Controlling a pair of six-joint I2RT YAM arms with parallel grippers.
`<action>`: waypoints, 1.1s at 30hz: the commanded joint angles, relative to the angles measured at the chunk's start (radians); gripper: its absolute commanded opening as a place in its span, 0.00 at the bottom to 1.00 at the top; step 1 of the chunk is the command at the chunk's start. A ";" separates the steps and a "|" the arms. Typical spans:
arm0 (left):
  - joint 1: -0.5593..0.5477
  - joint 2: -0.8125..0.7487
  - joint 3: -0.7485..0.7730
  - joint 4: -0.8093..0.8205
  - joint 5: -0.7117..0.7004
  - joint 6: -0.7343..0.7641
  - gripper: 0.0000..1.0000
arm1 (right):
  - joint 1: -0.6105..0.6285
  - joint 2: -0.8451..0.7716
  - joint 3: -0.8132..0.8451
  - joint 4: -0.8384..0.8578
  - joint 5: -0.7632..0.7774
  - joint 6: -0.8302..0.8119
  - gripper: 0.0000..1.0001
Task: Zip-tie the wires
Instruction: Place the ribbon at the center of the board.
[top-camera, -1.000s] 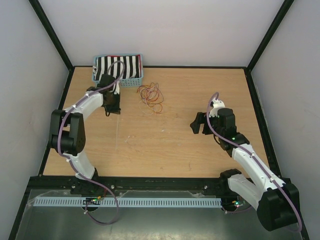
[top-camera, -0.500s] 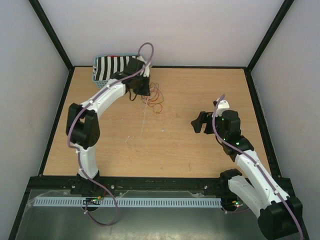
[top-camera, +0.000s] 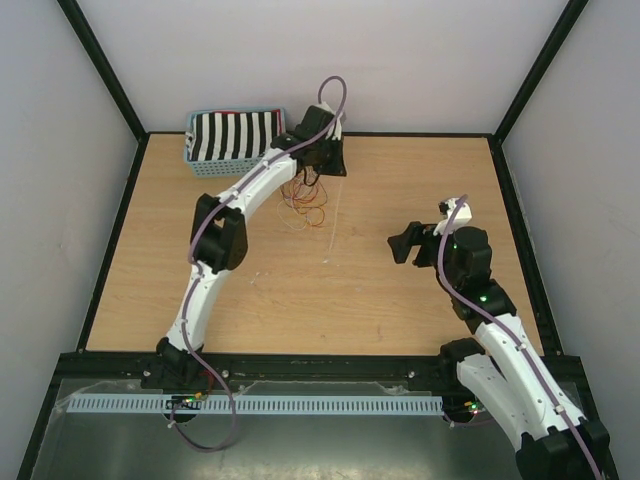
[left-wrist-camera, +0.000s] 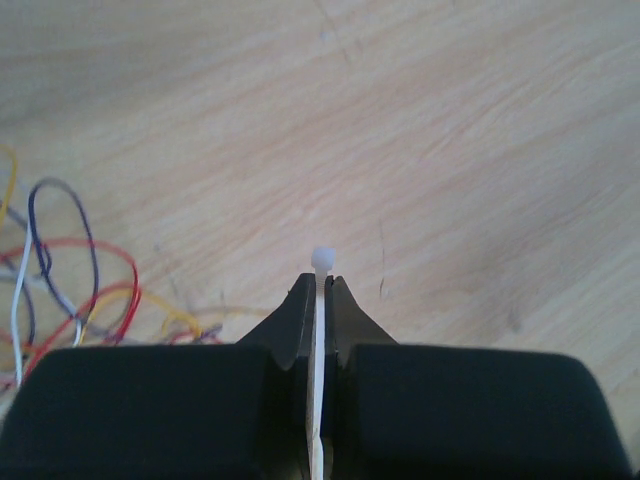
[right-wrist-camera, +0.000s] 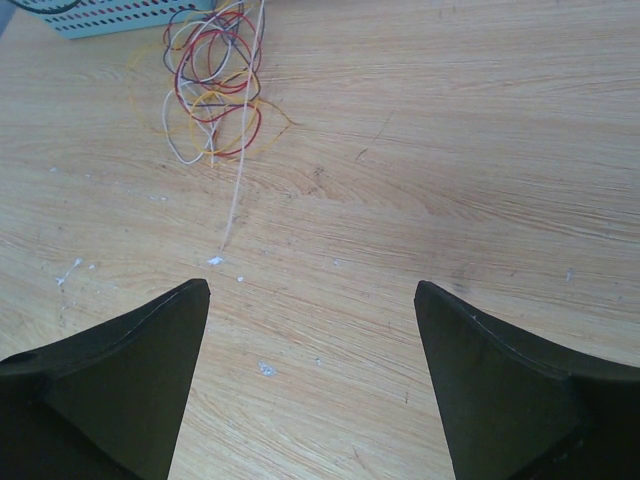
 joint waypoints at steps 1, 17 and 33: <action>-0.005 0.110 0.191 0.001 0.010 -0.076 0.00 | 0.003 -0.014 0.018 -0.006 0.049 0.013 0.95; 0.014 0.224 0.286 0.209 0.027 -0.181 0.62 | 0.004 0.036 -0.010 0.057 0.080 0.038 0.95; 0.188 -0.599 -0.632 0.272 0.000 -0.122 0.86 | 0.090 0.403 0.070 0.344 -0.102 0.058 0.88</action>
